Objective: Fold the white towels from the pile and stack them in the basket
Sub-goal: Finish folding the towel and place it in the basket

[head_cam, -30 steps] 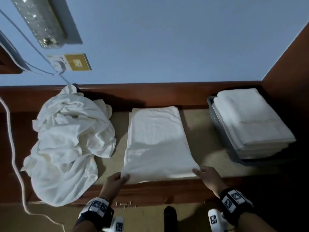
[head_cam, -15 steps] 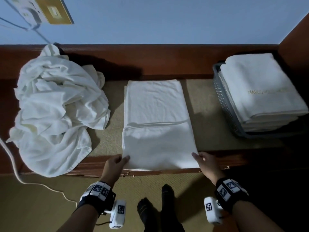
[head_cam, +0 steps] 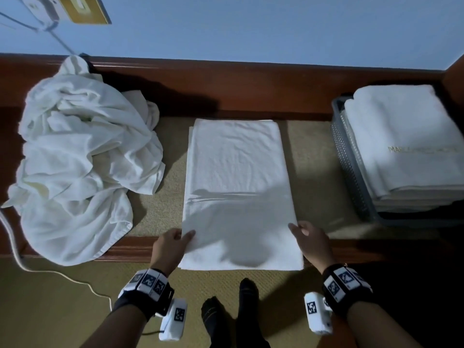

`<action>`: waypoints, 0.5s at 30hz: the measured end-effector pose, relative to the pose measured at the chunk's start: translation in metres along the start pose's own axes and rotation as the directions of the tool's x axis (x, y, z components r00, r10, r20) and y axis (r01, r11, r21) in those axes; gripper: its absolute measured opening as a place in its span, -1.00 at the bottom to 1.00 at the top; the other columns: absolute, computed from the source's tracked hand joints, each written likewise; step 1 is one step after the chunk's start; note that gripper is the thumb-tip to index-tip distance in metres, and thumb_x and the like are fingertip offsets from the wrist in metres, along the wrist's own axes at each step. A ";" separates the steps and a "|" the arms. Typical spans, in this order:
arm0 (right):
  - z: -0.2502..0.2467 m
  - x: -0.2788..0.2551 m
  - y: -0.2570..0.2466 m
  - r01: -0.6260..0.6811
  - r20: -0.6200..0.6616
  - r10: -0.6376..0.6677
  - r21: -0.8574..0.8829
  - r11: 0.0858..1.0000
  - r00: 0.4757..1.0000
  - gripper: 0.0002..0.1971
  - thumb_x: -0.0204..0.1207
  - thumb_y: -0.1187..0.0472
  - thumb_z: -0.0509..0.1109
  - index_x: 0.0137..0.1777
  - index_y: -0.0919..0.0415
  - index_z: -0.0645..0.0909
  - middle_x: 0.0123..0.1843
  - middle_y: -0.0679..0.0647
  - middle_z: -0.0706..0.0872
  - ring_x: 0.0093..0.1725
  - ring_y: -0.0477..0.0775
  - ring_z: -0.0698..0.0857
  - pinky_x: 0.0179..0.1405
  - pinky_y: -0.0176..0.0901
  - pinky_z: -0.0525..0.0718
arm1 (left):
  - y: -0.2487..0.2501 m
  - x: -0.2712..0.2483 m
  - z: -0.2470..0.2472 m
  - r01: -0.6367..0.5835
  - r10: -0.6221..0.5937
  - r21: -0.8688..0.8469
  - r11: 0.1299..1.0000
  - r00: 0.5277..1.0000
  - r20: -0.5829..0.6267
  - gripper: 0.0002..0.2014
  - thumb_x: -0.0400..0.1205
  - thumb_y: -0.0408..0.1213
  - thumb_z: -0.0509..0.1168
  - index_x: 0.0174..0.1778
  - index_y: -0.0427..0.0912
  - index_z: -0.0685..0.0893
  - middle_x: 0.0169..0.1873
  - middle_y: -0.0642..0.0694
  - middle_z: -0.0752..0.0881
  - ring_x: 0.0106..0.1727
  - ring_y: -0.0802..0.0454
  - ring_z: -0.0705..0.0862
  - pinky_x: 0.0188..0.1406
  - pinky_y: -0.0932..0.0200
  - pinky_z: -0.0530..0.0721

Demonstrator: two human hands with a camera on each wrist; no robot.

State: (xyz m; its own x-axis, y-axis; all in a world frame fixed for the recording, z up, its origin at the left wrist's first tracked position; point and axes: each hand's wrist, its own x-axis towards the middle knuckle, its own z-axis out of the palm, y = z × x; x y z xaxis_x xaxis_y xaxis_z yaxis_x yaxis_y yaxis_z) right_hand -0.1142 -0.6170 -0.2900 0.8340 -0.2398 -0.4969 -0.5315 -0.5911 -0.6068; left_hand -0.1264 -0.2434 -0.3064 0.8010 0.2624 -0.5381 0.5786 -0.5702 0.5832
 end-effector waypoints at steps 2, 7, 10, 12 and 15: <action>-0.002 0.025 -0.015 0.014 0.021 -0.014 -0.001 1.000 1.000 -0.56 0.70 -0.07 0.43 0.42 0.21 0.62 0.24 0.11 0.77 0.17 0.12 0.72 0.15 -0.02 0.63 | 0.020 0.022 -0.001 -0.022 0.022 -0.093 0.995 1.000 -0.006 -0.72 0.65 0.00 0.50 0.10 -0.10 0.67 -0.07 -0.03 0.78 -0.07 -0.05 0.77 -0.12 0.03 0.71; -0.003 0.086 -0.040 0.066 0.036 -0.062 -0.113 0.991 0.997 -0.62 0.69 0.07 0.46 0.42 0.23 0.64 0.29 0.16 0.78 0.26 0.21 0.73 0.20 -0.04 0.62 | 0.058 0.066 -0.003 -0.048 0.028 -0.194 0.980 0.994 -0.101 -0.74 0.66 -0.24 0.50 0.23 -0.15 0.67 0.00 -0.14 0.79 -0.07 -0.14 0.77 -0.06 -0.05 0.76; -0.006 0.108 -0.044 0.064 0.012 -0.063 -0.108 0.992 0.998 -0.67 0.70 0.01 0.43 0.32 0.23 0.67 0.18 0.15 0.78 0.24 0.25 0.73 0.10 -0.06 0.56 | 0.071 0.078 -0.006 -0.086 0.063 -0.133 0.987 0.984 -0.169 -0.85 0.68 -0.20 0.46 0.13 -0.09 0.70 -0.12 -0.13 0.74 -0.09 -0.17 0.71 -0.17 0.08 0.54; -0.003 0.117 -0.042 0.046 -0.020 -0.047 -0.037 0.998 0.999 -0.72 0.68 -0.01 0.46 0.20 0.19 0.68 0.05 0.11 0.78 0.11 0.20 0.74 0.01 -0.07 0.55 | 0.073 0.085 -0.006 -0.079 0.047 -0.161 0.984 0.979 -0.196 -0.85 0.67 -0.17 0.47 0.11 -0.07 0.72 -0.14 -0.16 0.75 -0.07 -0.20 0.72 -0.15 0.07 0.54; 0.002 0.123 -0.044 0.082 -0.077 -0.085 -0.049 0.995 0.993 -0.78 0.64 0.00 0.50 0.03 0.15 0.66 -0.13 0.03 0.72 -0.06 0.15 0.72 -0.11 -0.07 0.54 | 0.079 0.092 -0.002 -0.064 0.028 -0.143 0.988 0.970 -0.240 -0.81 0.65 -0.13 0.50 0.13 -0.07 0.76 -0.16 -0.11 0.75 -0.03 -0.18 0.71 -0.13 0.10 0.48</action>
State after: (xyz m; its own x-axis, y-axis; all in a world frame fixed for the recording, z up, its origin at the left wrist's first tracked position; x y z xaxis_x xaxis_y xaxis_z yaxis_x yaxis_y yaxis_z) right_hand 0.0113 -0.6188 -0.3254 0.8852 -0.2472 -0.3941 -0.4537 -0.6457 -0.6142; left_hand -0.0063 -0.2625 -0.3082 0.8304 0.4255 -0.3597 0.5422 -0.4685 0.6975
